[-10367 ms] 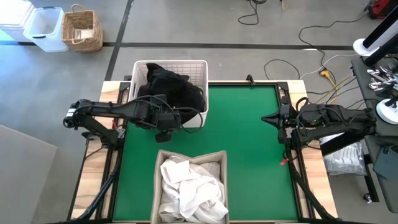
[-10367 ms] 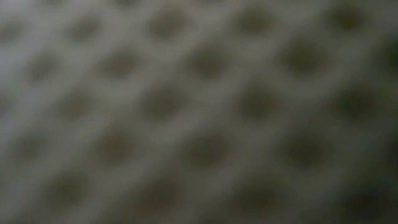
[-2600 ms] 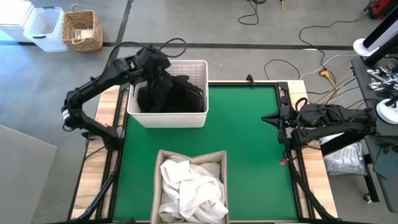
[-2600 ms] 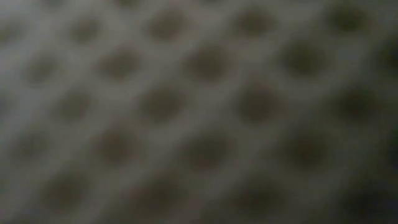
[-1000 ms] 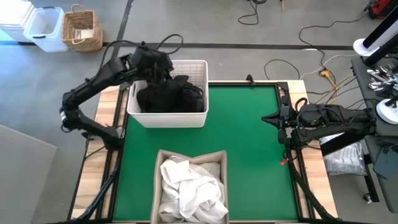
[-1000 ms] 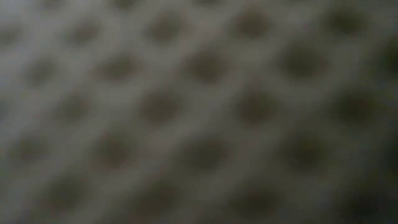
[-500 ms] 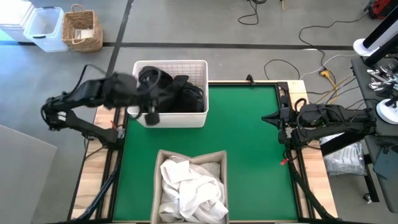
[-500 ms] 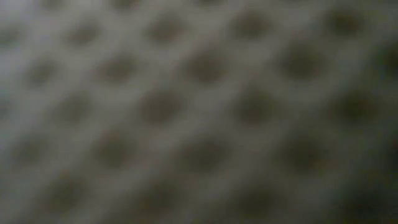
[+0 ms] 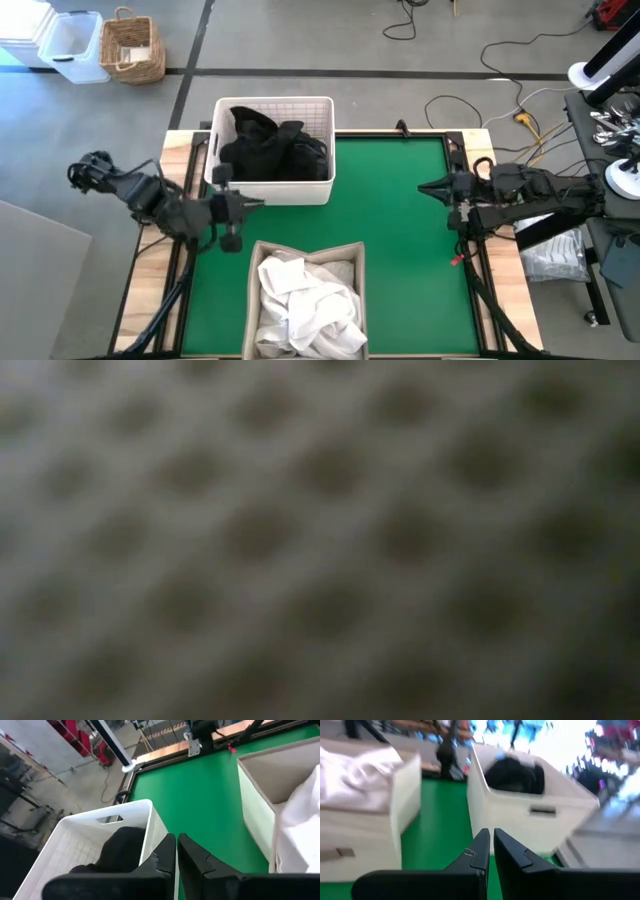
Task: Sort clothes
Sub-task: Return to Home Position
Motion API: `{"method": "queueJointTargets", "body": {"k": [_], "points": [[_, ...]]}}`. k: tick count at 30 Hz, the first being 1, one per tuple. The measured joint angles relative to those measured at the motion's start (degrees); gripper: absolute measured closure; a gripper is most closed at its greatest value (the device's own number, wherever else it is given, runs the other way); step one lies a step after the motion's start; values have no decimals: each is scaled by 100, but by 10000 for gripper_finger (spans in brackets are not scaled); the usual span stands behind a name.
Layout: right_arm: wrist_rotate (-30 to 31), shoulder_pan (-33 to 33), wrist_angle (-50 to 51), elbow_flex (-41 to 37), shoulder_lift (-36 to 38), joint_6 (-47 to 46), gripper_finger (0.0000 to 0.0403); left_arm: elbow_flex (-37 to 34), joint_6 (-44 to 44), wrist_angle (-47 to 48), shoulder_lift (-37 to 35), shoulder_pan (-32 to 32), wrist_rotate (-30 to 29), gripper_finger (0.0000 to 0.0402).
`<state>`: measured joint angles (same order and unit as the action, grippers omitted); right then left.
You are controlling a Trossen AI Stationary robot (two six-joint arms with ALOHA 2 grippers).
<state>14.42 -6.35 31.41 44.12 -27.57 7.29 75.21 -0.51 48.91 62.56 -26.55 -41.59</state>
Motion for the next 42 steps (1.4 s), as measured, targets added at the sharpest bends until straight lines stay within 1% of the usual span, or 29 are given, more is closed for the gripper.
{"method": "queueJointTargets", "body": {"k": [2, 4, 7, 13, 16, 20, 22, 24, 29, 32, 36, 39, 42], "points": [[-167, 0, -341, 0, 0, 255, 385, -293, -26, -200, -105, -265, -256, 402], [-285, 0, -652, 0, 1, 472, 385, -570, -2, -404, -227, -480, -348, 401], [-296, 0, -927, 0, 18, 735, 385, -981, -4, -728, -493, -702, -349, 402], [-478, 0, -1249, 0, 214, 1030, 385, -1967, 91, -1576, -1348, -983, -353, 402], [-706, 0, -1530, 0, 344, 1059, 385, -2559, 660, -2336, -1816, -986, -359, 402], [-735, 0, -2070, 2, 431, 1236, 385, -3369, 2057, -3853, -2374, -833, -336, 402], [-736, 0, -2124, 2, 433, 1324, 385, -3636, 2447, -4194, -2695, -763, -214, 402], [-736, 0, -2180, 2, 428, 1338, 385, -3837, 2534, -4247, -3006, -648, -90, 402], [-735, 0, -2182, 2, 461, 1375, 385, -4138, 2522, -4246, -3745, -494, -92, 402], [-736, 0, -1952, 2, 554, 1331, 385, -4236, 2536, -4142, -4159, -492, -92, 402], [-739, 0, -1585, -43, 800, 1096, 385, -4465, 2262, -4051, -4699, -464, -89, 402], [-975, 2, -1451, -172, 1052, 930, 385, -4667, 2077, -3968, -4990, -463, -38, 401], [-1264, 2, -1439, -379, 1362, 860, 385, -4854, 2146, -3902, -5212, -463, 78, 402]]}}
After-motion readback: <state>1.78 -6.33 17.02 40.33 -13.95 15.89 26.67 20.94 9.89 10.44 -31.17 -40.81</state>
